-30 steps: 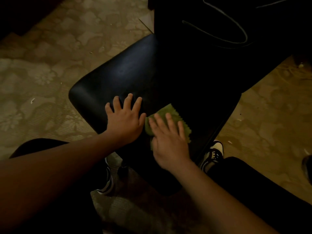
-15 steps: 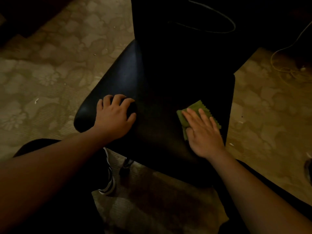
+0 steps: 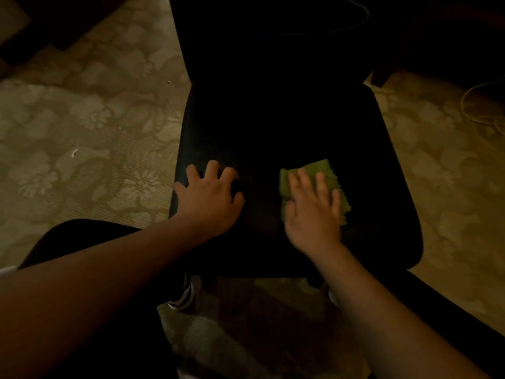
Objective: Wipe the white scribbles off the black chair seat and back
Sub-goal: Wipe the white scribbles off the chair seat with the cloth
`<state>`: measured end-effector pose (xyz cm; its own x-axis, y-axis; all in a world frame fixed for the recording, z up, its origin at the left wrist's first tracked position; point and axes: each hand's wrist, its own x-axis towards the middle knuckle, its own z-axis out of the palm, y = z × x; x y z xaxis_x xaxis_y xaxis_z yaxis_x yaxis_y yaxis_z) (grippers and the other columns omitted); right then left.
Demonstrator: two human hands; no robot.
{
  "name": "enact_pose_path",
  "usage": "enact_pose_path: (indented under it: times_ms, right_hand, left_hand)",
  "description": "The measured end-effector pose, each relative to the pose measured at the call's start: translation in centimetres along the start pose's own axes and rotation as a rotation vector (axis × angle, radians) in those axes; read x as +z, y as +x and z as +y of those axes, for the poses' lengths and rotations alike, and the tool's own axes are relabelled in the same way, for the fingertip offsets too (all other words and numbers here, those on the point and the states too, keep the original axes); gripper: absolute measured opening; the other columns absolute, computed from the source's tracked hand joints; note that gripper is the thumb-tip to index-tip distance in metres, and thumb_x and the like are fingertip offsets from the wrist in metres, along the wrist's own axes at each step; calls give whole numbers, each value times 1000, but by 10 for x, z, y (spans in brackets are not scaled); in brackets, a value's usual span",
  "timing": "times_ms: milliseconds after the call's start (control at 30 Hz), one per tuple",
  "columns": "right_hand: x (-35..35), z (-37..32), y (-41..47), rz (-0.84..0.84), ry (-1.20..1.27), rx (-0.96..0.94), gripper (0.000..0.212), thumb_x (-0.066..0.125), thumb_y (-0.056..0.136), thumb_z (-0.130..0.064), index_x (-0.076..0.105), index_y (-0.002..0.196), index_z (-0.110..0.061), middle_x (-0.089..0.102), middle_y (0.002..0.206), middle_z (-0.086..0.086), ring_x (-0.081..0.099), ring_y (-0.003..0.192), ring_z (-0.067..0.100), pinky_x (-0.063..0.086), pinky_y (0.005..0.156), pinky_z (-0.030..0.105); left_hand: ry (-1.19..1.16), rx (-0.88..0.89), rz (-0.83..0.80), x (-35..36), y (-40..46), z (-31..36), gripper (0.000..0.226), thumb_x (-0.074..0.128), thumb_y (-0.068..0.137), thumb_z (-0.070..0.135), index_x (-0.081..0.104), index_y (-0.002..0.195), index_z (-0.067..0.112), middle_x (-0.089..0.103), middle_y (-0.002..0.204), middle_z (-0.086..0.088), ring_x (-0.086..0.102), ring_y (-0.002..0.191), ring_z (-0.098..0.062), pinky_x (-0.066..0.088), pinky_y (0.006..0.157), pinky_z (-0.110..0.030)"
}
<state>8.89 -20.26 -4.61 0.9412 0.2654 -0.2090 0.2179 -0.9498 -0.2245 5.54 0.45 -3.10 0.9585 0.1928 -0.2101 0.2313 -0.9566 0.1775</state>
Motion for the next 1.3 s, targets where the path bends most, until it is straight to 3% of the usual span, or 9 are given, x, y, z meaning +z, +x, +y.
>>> enact_pose_path:
  times_ms: [133,333,800,1033,1100,1233,1300]
  right_hand:
    - [20,-30,-25,-27,-32,-197,62,22,100,-39,10,161,-36,3,169,-14,-7,156,19,0,125,54]
    - [11,6,-19,-23,-69,-227,62,16,99,-40,10,160,-40,7,167,-20,-4,156,14,-1,126,46]
    - [-15,72,25,-17,-11,1,65,14,95,-43,9,160,-41,8,169,-16,-2,156,17,0,125,49]
    - [-12,28,37,-18,56,172,62,31,103,-36,9,161,-36,3,170,-9,-6,156,24,-2,124,57]
    - [-2,-8,27,-15,18,79,64,33,102,-36,9,161,-35,3,170,-10,-5,156,25,-2,123,57]
    - [25,-77,1,-9,-31,-335,66,38,99,-36,15,160,-34,12,169,-9,0,156,26,3,122,61]
    - [32,-92,4,-21,-51,-450,64,38,100,-35,16,160,-34,11,169,-11,-2,156,24,2,122,61]
  left_hand:
    - [-5,20,52,-3,6,-7,41,42,97,53,47,131,30,45,135,0,38,125,-37,39,96,-57]
    - [-74,51,102,-3,17,-26,48,50,94,52,53,135,28,49,135,-5,42,123,-34,43,98,-52]
    - [-178,83,168,-1,15,-52,49,63,94,39,56,137,16,50,133,-14,42,125,-36,44,99,-49]
    - [-126,66,124,-3,11,-56,50,60,93,44,56,138,23,50,138,-9,41,128,-36,42,101,-47]
    - [-141,64,107,-4,9,-59,48,60,94,44,57,137,23,51,137,-8,41,128,-35,42,101,-46]
    - [-179,3,81,-13,8,-73,43,59,95,42,61,133,22,53,135,-7,40,130,-32,40,103,-41]
    - [-180,-51,81,-20,5,-83,42,57,94,42,62,131,23,54,135,-7,40,130,-33,39,102,-41]
